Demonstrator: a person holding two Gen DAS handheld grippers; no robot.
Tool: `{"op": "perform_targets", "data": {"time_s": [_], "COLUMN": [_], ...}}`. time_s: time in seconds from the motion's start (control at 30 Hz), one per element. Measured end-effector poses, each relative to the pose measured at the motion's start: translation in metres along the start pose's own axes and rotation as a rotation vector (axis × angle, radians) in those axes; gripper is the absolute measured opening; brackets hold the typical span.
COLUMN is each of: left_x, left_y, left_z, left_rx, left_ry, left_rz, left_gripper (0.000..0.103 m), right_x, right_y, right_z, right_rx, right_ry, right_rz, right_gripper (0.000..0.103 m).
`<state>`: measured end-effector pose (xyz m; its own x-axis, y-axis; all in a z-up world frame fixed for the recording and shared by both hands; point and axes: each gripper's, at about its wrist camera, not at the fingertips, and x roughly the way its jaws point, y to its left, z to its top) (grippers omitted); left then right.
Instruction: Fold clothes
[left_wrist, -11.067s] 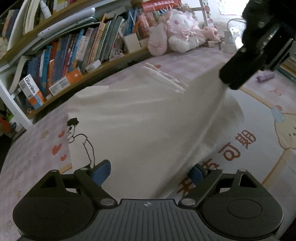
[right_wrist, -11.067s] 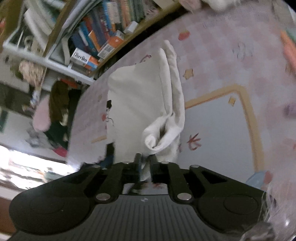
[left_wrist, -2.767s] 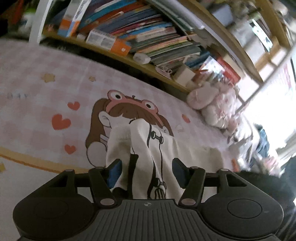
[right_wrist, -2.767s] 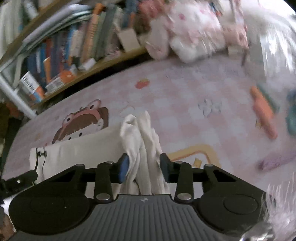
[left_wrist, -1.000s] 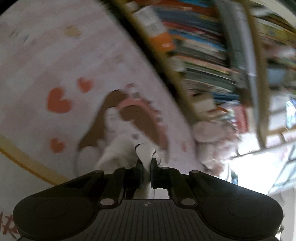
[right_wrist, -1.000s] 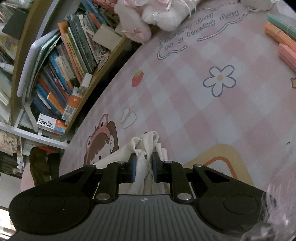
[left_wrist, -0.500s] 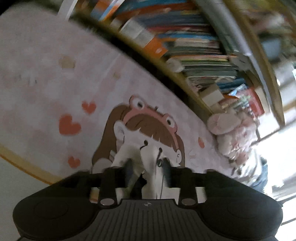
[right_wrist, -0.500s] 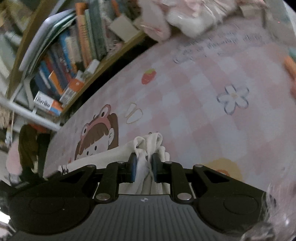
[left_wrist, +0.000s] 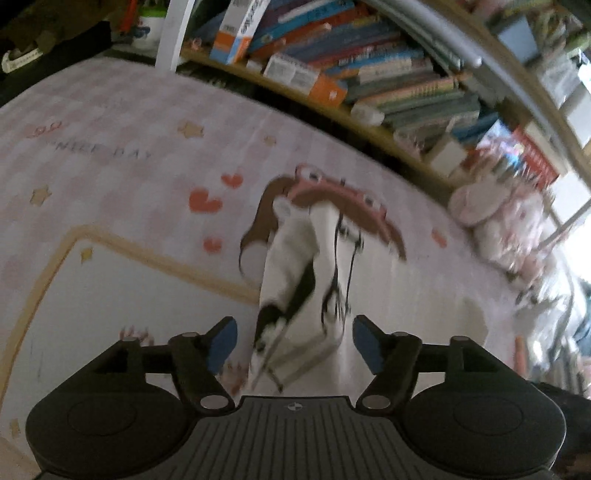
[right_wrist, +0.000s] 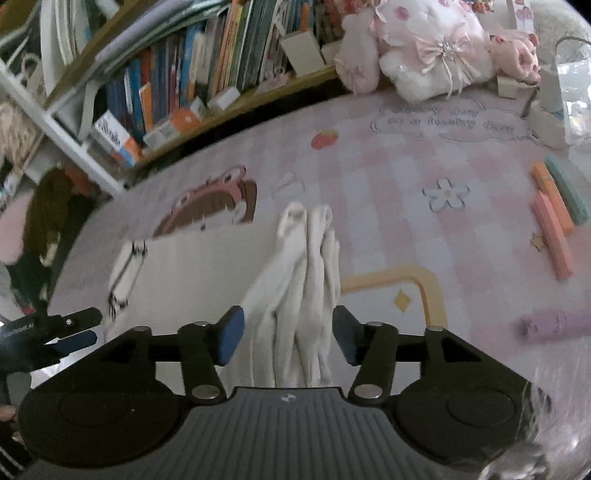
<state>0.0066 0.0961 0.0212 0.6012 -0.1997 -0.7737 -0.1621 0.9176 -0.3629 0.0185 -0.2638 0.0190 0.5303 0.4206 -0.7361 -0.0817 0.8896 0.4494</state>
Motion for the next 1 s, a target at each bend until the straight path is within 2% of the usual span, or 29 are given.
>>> {"op": "perform_targets", "data": {"time_s": [0.13,0.37,0.63,0.8,0.83,1.0], "left_x": [-0.002,-0.010,-0.017,-0.003,0.000,0.027], "left_y": [-0.014,-0.018,-0.021,-0.005,-0.002,0.011], "left_z": [-0.017,-0.029,-0.041,-0.020,-0.016,0.005], "left_rx": [0.064,0.051,0.033,-0.013,-0.022,-0.075], "left_ry": [0.015,-0.003,-0.024,-0.033,-0.031,0.024], "left_rz": [0.060,0.063,0.061,-0.003,-0.015,-0.066], "left_gripper": [0.079,0.085,0.085,0.085,0.084,0.083], "right_x": [-0.004,-0.009,-0.008,0.004,0.009,0.026], "right_y": [0.002,-0.006,-0.016,-0.022,-0.024,-0.028], "right_z": [-0.016,-0.023,-0.021,-0.009,-0.007,-0.001], "right_rx": [-0.002,0.013,0.062,0.132,0.150,0.242], "right_ry": [0.054,0.067,0.073,0.049,0.056,0.066], "right_rz": [0.010,0.009,0.008,0.033,0.036,0.040], "right_gripper": [0.065,0.071,0.071,0.070,0.067,0.063]}}
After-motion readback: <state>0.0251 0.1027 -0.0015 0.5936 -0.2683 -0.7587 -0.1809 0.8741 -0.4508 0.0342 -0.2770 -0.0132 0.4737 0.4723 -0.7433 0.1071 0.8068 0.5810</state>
